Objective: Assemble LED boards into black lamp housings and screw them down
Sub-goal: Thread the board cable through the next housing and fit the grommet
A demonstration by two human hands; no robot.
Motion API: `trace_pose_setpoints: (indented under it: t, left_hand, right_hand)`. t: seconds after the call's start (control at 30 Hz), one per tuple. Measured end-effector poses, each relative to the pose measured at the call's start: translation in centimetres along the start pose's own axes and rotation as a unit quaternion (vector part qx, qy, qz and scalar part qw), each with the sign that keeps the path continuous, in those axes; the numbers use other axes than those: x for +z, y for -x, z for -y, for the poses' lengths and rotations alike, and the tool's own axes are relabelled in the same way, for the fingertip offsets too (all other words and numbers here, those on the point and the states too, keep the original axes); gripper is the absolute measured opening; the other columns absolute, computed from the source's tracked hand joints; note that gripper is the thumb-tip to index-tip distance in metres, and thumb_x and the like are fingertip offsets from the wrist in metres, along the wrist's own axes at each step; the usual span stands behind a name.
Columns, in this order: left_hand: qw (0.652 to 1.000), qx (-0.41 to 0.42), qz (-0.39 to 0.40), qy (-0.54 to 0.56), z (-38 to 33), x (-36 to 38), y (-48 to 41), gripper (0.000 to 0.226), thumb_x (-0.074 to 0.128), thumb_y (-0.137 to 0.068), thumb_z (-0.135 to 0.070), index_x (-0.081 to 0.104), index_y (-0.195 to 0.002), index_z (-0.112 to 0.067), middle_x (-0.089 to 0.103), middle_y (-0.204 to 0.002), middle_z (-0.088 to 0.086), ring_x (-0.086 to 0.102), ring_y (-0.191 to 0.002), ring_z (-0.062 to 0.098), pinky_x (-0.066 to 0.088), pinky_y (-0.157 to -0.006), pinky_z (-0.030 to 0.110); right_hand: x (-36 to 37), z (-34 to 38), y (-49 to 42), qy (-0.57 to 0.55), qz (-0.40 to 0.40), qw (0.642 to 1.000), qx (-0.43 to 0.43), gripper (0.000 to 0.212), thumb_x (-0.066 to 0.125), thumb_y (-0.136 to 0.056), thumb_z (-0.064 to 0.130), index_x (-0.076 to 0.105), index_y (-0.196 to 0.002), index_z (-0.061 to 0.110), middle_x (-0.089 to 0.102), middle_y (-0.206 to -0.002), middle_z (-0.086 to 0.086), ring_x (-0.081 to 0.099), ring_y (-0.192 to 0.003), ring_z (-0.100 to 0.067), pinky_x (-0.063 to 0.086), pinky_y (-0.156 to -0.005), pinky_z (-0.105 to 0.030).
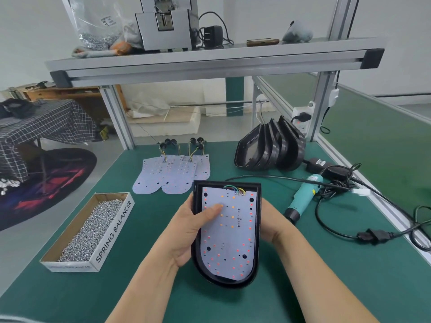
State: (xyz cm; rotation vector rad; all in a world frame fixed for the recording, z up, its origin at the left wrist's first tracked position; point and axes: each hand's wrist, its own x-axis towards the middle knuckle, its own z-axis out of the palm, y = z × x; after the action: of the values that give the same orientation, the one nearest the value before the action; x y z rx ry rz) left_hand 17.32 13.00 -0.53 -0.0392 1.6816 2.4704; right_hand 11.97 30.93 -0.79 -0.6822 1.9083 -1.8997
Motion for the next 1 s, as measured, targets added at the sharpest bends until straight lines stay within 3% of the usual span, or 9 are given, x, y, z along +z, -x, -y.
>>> trace_pose_setpoints:
  t: [0.17, 0.3, 0.4, 0.47, 0.53, 0.6, 0.7, 0.8, 1.0]
  left_hand:
    - [0.997, 0.033, -0.062, 0.022, -0.4, -0.3, 0.4, 0.051, 0.083, -0.072, -0.015, 0.065, -0.120, -0.008, 0.075, -0.112, 0.017, 0.075, -0.095, 0.033, 0.061, -0.070, 0.039]
    - [0.995, 0.040, -0.085, 0.022, -0.2, -0.1, 0.6, 0.046, 0.080, -0.072, -0.013, 0.065, -0.116, -0.009, 0.075, -0.108, 0.017, 0.075, -0.091, 0.034, 0.060, -0.069, 0.041]
    - [0.994, 0.039, -0.098, 0.018, -0.5, -0.1, 0.4, 0.052, 0.085, -0.071, -0.009, 0.063, -0.117, -0.008, 0.076, -0.105, 0.017, 0.076, -0.088, 0.033, 0.060, -0.066, 0.040]
    - [0.994, 0.043, -0.103, 0.020, -0.8, 0.0, 0.2, 0.051, 0.082, -0.071, -0.013, 0.062, -0.118, -0.009, 0.076, -0.105, 0.016, 0.076, -0.088, 0.033, 0.061, -0.065, 0.039]
    - [0.993, 0.049, -0.107, 0.016, -0.9, 0.0, 0.1, 0.047, 0.078, -0.074, -0.014, 0.062, -0.119, -0.010, 0.076, -0.105, 0.015, 0.076, -0.088, 0.032, 0.061, -0.065, 0.038]
    - [0.992, 0.058, -0.109, -0.003, -0.9, -0.1, 0.0, 0.040, 0.075, -0.083, -0.009, 0.062, -0.120, -0.012, 0.077, -0.106, 0.014, 0.076, -0.090, 0.031, 0.061, -0.066, 0.036]
    - [0.992, 0.073, -0.095, -0.038, -0.6, 0.0, -0.2, 0.033, 0.071, -0.090, -0.004, 0.063, -0.121, -0.013, 0.077, -0.107, 0.013, 0.075, -0.093, 0.031, 0.061, -0.069, 0.034]
    - [0.991, 0.092, -0.083, -0.055, -0.5, 0.4, -0.3, 0.033, 0.069, -0.090, -0.002, 0.063, -0.120, -0.014, 0.077, -0.106, 0.011, 0.076, -0.093, 0.029, 0.060, -0.069, 0.031]
    - [0.989, 0.096, -0.076, -0.083, -1.9, 0.1, -0.7, 0.027, 0.074, -0.084, 0.003, 0.068, -0.104, -0.013, 0.078, -0.100, 0.006, 0.075, -0.088, 0.023, 0.060, -0.071, 0.028]
  right_hand:
    - [0.9, -1.3, -0.9, 0.118, -0.115, 0.985, -0.048, 0.049, 0.060, -0.085, -0.008, 0.054, -0.060, 0.034, 0.053, -0.055, 0.026, 0.041, -0.052, 0.004, 0.037, -0.059, -0.012]
    - [1.0, -1.3, -0.7, 0.168, -0.096, 0.981, -0.019, 0.069, 0.057, -0.084, -0.011, 0.057, -0.047, 0.047, 0.047, -0.047, 0.026, 0.039, -0.046, 0.003, 0.033, -0.052, -0.006]
    - [0.9, -1.5, 0.1, 0.162, -0.085, 0.983, 0.012, 0.049, 0.054, -0.091, -0.006, 0.076, -0.081, 0.037, 0.075, -0.082, 0.015, 0.062, -0.072, 0.003, 0.056, -0.074, -0.026]
    - [0.7, -1.7, 0.5, 0.055, -0.077, 0.995, 0.040, 0.022, 0.054, -0.099, 0.015, 0.075, -0.106, 0.016, 0.075, -0.111, -0.009, 0.069, -0.091, -0.019, 0.055, -0.088, -0.042]
    - [0.6, -1.7, 0.9, -0.088, -0.099, 0.990, 0.045, 0.039, 0.047, -0.101, 0.044, 0.076, -0.113, 0.020, 0.073, -0.120, -0.007, 0.069, -0.092, -0.015, 0.054, -0.084, -0.031]
    - [0.6, -1.1, 1.1, -0.102, -0.131, 0.986, 0.002, 0.047, 0.042, -0.102, 0.053, 0.074, -0.117, 0.022, 0.074, -0.120, -0.001, 0.067, -0.096, -0.013, 0.053, -0.085, -0.028]
    - [1.3, -0.5, 0.9, 0.039, -0.207, 0.976, -0.057, 0.027, 0.065, -0.089, 0.039, 0.071, -0.104, 0.018, 0.075, -0.101, -0.003, 0.067, -0.091, -0.019, 0.055, -0.089, -0.039]
    - [2.1, -0.6, 0.6, 0.069, -0.280, 0.957, -0.039, 0.017, 0.070, -0.092, 0.025, 0.063, -0.093, 0.009, 0.069, -0.090, -0.011, 0.059, -0.077, -0.020, 0.053, -0.085, -0.054]
    - [2.4, 0.0, 1.2, 0.145, -0.283, 0.943, -0.098, 0.009, 0.065, -0.097, 0.018, 0.059, -0.091, 0.020, 0.065, -0.084, -0.004, 0.058, -0.078, -0.024, 0.050, -0.077, -0.039]
